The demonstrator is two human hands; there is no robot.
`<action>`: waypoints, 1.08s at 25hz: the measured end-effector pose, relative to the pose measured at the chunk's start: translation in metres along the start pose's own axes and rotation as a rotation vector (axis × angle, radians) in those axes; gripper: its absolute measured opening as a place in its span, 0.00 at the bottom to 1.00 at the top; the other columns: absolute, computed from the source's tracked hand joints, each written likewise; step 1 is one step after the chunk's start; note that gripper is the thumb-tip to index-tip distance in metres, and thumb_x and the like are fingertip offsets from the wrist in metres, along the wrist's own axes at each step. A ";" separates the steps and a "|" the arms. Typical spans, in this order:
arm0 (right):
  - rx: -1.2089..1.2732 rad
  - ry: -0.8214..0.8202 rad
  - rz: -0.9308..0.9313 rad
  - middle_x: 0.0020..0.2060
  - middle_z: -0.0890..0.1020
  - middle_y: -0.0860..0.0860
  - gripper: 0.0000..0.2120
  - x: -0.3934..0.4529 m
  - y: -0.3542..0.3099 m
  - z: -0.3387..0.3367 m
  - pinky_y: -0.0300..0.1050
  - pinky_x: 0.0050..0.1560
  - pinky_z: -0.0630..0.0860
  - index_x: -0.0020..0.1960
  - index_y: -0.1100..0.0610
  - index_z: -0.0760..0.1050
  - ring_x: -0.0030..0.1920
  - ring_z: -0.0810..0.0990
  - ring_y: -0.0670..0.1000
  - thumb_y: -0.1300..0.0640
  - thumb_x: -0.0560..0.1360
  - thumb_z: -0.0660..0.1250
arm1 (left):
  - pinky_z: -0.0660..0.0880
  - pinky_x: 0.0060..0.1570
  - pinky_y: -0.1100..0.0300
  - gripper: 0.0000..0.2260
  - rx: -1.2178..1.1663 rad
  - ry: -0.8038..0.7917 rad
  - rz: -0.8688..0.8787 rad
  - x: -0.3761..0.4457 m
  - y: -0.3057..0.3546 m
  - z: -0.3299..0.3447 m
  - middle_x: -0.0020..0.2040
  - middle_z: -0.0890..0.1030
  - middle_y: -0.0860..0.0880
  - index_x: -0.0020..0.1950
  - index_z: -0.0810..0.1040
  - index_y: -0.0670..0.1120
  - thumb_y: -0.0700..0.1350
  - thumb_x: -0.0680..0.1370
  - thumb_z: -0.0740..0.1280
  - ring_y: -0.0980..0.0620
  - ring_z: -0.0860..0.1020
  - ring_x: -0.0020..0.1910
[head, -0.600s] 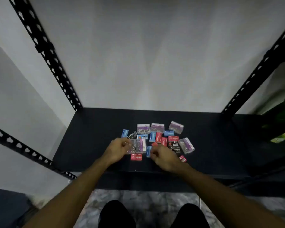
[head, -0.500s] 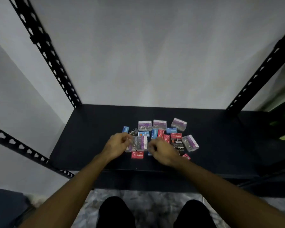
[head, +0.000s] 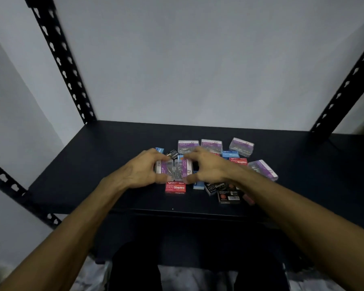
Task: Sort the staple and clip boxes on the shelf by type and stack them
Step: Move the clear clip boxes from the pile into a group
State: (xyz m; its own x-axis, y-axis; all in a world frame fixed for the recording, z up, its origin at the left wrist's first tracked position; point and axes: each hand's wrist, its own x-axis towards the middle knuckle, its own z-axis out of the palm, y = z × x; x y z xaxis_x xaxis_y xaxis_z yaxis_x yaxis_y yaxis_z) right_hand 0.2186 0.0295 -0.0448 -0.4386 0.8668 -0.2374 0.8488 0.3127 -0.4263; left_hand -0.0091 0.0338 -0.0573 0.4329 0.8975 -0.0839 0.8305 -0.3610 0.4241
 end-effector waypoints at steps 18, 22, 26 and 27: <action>0.286 0.141 -0.004 0.48 0.78 0.49 0.33 -0.013 -0.003 0.014 0.39 0.40 0.73 0.64 0.52 0.63 0.45 0.79 0.47 0.58 0.67 0.80 | 0.81 0.45 0.55 0.27 -0.375 0.138 0.108 -0.003 -0.005 0.011 0.52 0.79 0.50 0.58 0.68 0.54 0.42 0.67 0.79 0.50 0.80 0.48; 0.336 0.132 -0.028 0.47 0.79 0.49 0.33 -0.010 0.002 0.013 0.37 0.39 0.74 0.64 0.53 0.63 0.43 0.80 0.46 0.60 0.67 0.79 | 0.82 0.49 0.51 0.26 -0.509 0.141 0.121 -0.001 -0.015 0.015 0.54 0.80 0.49 0.58 0.70 0.55 0.40 0.68 0.79 0.49 0.82 0.51; 0.352 0.139 -0.041 0.45 0.79 0.49 0.31 -0.008 0.006 0.013 0.31 0.33 0.73 0.64 0.54 0.64 0.36 0.79 0.38 0.61 0.69 0.78 | 0.82 0.48 0.54 0.25 -0.616 0.155 0.151 0.002 -0.020 0.019 0.56 0.80 0.50 0.60 0.71 0.55 0.39 0.69 0.78 0.51 0.82 0.52; 0.371 0.143 -0.046 0.45 0.79 0.50 0.30 -0.007 0.007 0.013 0.30 0.32 0.72 0.64 0.54 0.64 0.34 0.78 0.36 0.61 0.69 0.78 | 0.82 0.48 0.56 0.26 -0.629 0.158 0.155 0.002 -0.019 0.020 0.56 0.80 0.51 0.61 0.72 0.54 0.38 0.69 0.78 0.52 0.82 0.53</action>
State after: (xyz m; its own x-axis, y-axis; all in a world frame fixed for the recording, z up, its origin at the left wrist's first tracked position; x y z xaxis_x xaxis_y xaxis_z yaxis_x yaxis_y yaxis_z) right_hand 0.2242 0.0204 -0.0573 -0.4058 0.9087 -0.0982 0.6536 0.2134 -0.7261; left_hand -0.0171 0.0379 -0.0838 0.4349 0.8906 0.1333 0.3793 -0.3154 0.8699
